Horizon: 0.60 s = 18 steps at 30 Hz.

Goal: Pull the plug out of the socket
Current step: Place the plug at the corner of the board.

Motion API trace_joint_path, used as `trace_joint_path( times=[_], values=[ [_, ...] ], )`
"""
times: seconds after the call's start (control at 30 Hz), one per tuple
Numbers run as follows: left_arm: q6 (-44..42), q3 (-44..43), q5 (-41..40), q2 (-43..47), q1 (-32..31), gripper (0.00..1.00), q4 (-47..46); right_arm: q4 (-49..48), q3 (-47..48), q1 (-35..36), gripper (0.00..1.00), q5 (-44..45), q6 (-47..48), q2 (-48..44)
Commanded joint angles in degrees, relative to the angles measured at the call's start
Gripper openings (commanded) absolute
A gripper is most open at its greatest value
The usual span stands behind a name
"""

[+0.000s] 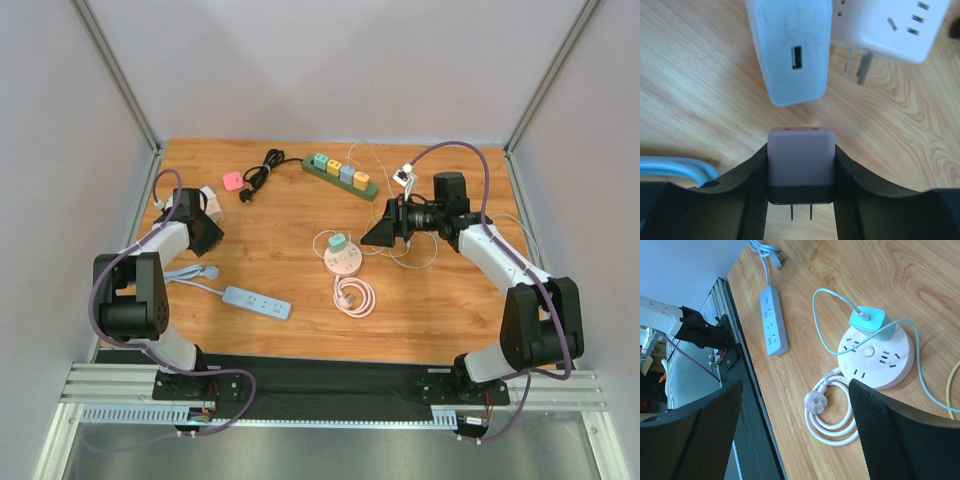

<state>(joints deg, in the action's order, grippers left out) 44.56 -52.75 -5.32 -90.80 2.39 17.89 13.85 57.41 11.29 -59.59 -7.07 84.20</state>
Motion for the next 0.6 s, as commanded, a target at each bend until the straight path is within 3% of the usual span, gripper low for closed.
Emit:
trace_joint_path(
  times=[0.0,0.13,0.47,0.57],
  values=[
    [0.18,-3.23,-1.53,-2.88,1.03,0.07,2.06,-0.31,1.3,0.05,0.87,0.18,1.36,-1.76],
    [-0.17,-4.37,-1.71,-5.52,2.26,0.17,1.89,-0.22,1.39,0.05,0.87,0.35,1.45,-1.76],
    [-3.59,-11.75,-1.89,-10.97,4.28,0.6,5.4,0.39,1.48,0.05,0.88,0.7,2.15,-0.97],
    [-4.83,-12.64,-1.97,-10.8,4.72,0.68,6.19,0.57,1.57,-0.04,0.88,0.62,2.41,-0.88]
  ],
)
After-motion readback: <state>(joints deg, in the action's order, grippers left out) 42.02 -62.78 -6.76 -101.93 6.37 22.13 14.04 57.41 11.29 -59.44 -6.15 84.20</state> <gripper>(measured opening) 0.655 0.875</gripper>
